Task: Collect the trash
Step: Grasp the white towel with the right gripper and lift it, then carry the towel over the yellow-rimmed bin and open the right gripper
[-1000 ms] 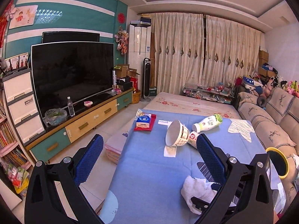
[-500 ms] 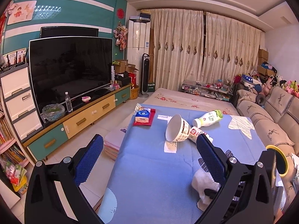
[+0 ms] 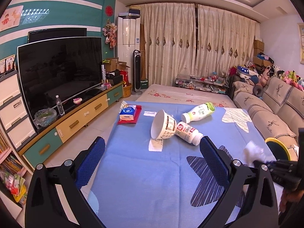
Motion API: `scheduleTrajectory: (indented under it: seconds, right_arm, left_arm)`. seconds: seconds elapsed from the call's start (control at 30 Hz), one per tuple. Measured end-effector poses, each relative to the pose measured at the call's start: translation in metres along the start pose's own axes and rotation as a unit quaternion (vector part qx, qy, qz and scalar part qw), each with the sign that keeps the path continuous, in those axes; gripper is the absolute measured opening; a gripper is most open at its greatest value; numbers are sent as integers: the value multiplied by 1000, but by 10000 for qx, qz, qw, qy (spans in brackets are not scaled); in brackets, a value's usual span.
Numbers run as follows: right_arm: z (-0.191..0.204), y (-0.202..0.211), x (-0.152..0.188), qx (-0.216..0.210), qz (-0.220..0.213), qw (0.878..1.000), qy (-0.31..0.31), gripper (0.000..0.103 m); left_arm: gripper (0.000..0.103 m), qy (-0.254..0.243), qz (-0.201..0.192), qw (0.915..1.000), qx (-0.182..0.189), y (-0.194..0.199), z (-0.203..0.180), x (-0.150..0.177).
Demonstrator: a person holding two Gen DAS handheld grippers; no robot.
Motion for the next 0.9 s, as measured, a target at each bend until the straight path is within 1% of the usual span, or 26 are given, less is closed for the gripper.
scheduleTrajectory:
  seconds: [0.17, 0.2, 0.33, 0.4, 0.5, 0.63, 0.67, 0.73, 0.77, 0.8, 0.9]
  right_arm:
    - [-84, 20, -23, 655, -357, 9957, -540, 9]
    - [-96, 22, -26, 746, -402, 9945, -615, 9]
    - [-168, 28, -41, 1324, -558, 9836, -1092, 9]
    - [-200, 26, -45, 1598, -570, 9773, -1270, 9]
    - [-238, 19, -46, 1941, -532, 9682, -1484, 10]
    - [-276, 8, -46, 2331, -448, 9574, -1644, 12]
    - [-285, 7, -45, 2425, -443, 9547, -1666, 13]
    - [-302, 3, -45, 2711, -434, 9470, -1668, 25]
    - [-309, 2, -45, 2804, -438, 9440, -1681, 34]
    - [-314, 4, -43, 2851, -452, 9420, -1715, 41]
    - [-317, 10, -41, 2958, -545, 9368, -1787, 46]
  left_arm:
    - [98, -100, 139, 9998, 135, -15, -20, 1]
    - [98, -121, 158, 9997, 146, -17, -22, 1]
    - [98, -179, 232, 9993, 226, -27, -34, 0]
    - [98, -189, 262, 9992, 250, -31, -40, -1]
    - [98, -253, 302, 9989, 253, -37, -46, -3]
    - [98, -364, 362, 9983, 269, -47, -59, -6]
    - [98, -378, 371, 9982, 275, -48, -60, -6]
    - [98, -423, 395, 9979, 290, -53, -65, -7]
    - [98, -442, 401, 9978, 294, -54, -66, -8]
    - [98, -469, 411, 9976, 298, -56, -69, -9]
    - [98, -513, 433, 9972, 316, -62, -73, -10]
Point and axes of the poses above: each gripper's, at about its wrist camera, not at the fingertips, and y roughly against the way its jaws point, z to its left, x to its underside, the point moved 6 cm from there along -y, roughly the way its jaws point, and after that the axes turned 11 degrees about -y, right-handed, at the moved point
